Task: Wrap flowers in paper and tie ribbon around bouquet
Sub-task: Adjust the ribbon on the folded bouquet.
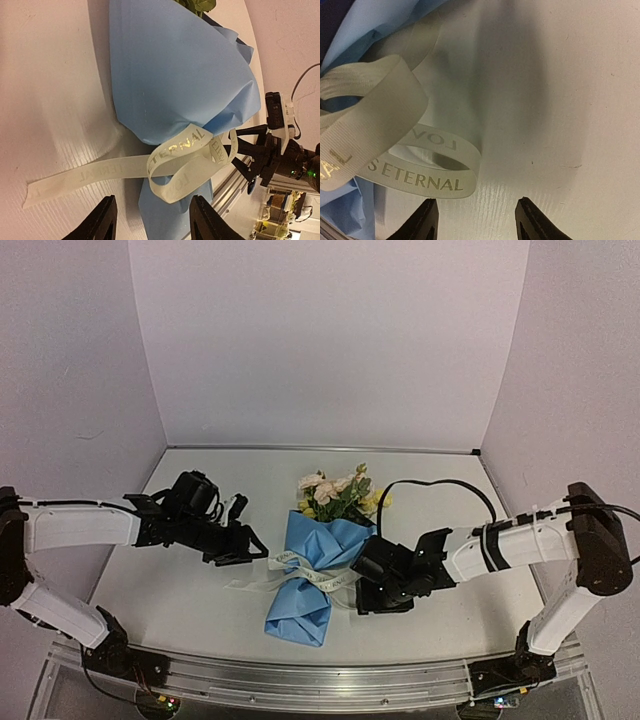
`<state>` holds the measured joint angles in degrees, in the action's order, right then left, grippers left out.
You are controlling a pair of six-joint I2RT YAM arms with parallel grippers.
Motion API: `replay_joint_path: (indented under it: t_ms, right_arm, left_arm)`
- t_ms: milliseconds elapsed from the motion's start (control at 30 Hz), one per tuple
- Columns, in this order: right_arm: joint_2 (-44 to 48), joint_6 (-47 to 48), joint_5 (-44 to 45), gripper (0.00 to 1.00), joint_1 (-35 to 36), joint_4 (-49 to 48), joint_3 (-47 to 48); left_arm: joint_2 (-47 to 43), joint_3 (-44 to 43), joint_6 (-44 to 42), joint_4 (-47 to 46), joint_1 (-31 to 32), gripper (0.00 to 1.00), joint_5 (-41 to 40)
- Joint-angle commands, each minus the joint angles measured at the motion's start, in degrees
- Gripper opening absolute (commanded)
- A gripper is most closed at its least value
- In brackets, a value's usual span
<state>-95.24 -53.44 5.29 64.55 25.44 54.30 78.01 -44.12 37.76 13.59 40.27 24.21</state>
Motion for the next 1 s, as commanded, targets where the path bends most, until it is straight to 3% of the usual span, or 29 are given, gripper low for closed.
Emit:
replay_joint_path:
  t_ms: [0,333,433,533,667,967]
  right_arm:
    - [0.34,-5.70,1.42,0.55,-0.28,-5.03,-0.99]
    - [-5.21,-10.50,0.61,0.53,-0.30,-11.08,-1.19]
    - [-5.94,-10.79,1.07,0.39,-0.31,-11.21,-1.21]
    - [-5.91,-10.67,2.09,0.18,-0.31,-10.97,-1.07]
    - [-5.38,-9.32,3.80,0.00,-0.27,-8.93,-0.14]
    - [-3.97,-6.82,5.69,0.00,-0.10,-6.09,1.36]
  left_arm:
    - [-5.08,3.79,11.15,-2.20,1.55,0.51,-1.41]
    - [-4.03,8.17,26.21,-15.64,8.05,0.52,-6.10]
    - [-3.77,8.49,29.41,-17.74,8.09,0.52,-7.26]
    - [-3.01,9.05,33.24,-21.28,8.15,0.52,-7.66]
    - [-0.62,10.73,39.41,-27.69,8.33,0.52,-6.05]
    - [-0.73,11.68,43.63,-26.69,9.83,0.51,-8.59]
